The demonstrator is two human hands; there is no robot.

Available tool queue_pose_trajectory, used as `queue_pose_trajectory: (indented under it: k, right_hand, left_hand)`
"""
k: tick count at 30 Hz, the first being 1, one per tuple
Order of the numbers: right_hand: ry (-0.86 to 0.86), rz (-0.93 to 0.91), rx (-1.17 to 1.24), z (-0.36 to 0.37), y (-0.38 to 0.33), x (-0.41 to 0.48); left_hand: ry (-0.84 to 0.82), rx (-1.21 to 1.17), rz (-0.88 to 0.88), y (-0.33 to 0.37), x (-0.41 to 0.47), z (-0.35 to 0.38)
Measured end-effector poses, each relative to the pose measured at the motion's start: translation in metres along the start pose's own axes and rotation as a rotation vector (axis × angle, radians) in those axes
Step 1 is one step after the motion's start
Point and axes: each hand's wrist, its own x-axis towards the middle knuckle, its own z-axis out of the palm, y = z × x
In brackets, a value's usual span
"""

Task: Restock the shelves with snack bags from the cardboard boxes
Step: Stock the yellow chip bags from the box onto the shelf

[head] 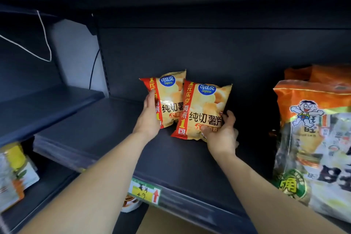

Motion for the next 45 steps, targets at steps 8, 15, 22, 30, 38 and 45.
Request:
queue_pose_trajectory:
  k: [8,15,22,30,38,45]
  right_hand:
    - [-0.074,0.106,-0.189,0.002,-0.001,0.003]
    - [0.136,0.055,-0.136,0.013,0.012,0.006]
    - [0.270,0.066,-0.169,0.017,0.009,0.014]
    - [0.209,-0.008,-0.169,0.019,0.010,0.011]
    - [0.176,-0.070,-0.164,0.021,0.010,0.012]
    - [-0.015,-0.138,-0.290,0.018,0.009,0.004]
  left_hand:
    - [-0.009,-0.216,-0.376,0.000,0.019,0.019]
    - [0.070,-0.090,-0.350,-0.018,0.029,0.018]
    - [0.253,0.097,-0.467,-0.022,0.034,0.006]
    - [0.165,-0.184,-0.389,0.009,0.032,0.030]
    - [0.067,-0.206,-0.314,-0.003,0.028,0.020]
    - [0.025,-0.039,-0.189,0.013,-0.006,-0.001]
